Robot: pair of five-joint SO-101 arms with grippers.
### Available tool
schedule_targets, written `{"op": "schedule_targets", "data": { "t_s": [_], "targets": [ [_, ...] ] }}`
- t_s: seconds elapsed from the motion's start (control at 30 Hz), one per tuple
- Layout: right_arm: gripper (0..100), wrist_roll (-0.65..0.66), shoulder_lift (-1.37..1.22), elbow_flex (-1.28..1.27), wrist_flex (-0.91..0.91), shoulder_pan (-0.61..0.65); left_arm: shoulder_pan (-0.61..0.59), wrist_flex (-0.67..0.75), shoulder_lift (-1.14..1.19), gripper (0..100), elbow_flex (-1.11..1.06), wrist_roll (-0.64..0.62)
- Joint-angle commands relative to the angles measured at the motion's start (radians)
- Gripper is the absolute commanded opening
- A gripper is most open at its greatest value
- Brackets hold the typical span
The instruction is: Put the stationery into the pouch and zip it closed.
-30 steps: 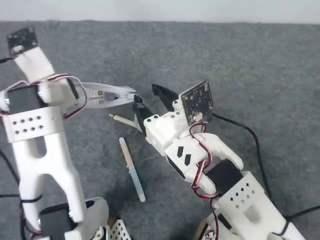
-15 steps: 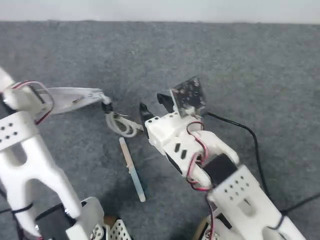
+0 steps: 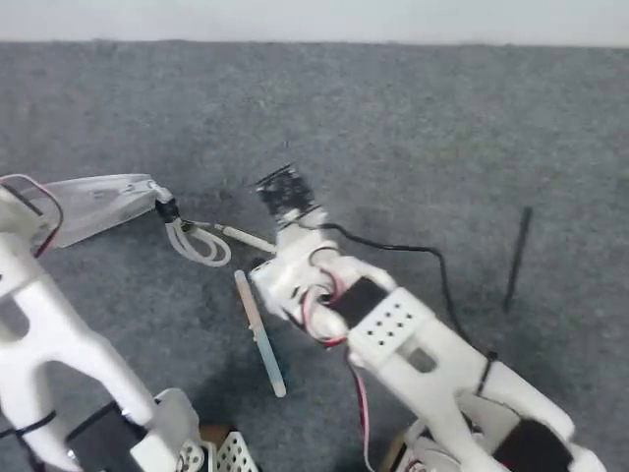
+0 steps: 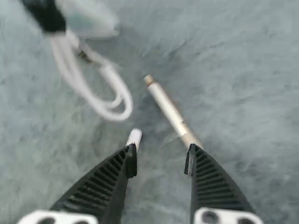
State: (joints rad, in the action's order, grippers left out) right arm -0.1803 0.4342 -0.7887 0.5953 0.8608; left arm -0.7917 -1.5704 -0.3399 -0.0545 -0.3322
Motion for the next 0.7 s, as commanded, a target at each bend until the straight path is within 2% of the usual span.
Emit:
{"op": "schedule_targets", "data": {
  "t_s": [0.0, 0.17, 0.67],
  "targets": [
    [15.5, 0.008, -0.07, 0.1, -0.019, 0.045, -0.008, 0.038, -0.054, 1, 0.033, -0.014],
    [15.5, -0.044, -0.246, 0.204, -0.019, 0.074, -0.006, 0.044, -0.054, 1, 0.012, -0.014],
    [15.5, -0.048, -0.631, 0.528, 0.122, 0.099, -0.051, 0.06, -0.051, 1, 0.005, -0.014]
  ]
}}
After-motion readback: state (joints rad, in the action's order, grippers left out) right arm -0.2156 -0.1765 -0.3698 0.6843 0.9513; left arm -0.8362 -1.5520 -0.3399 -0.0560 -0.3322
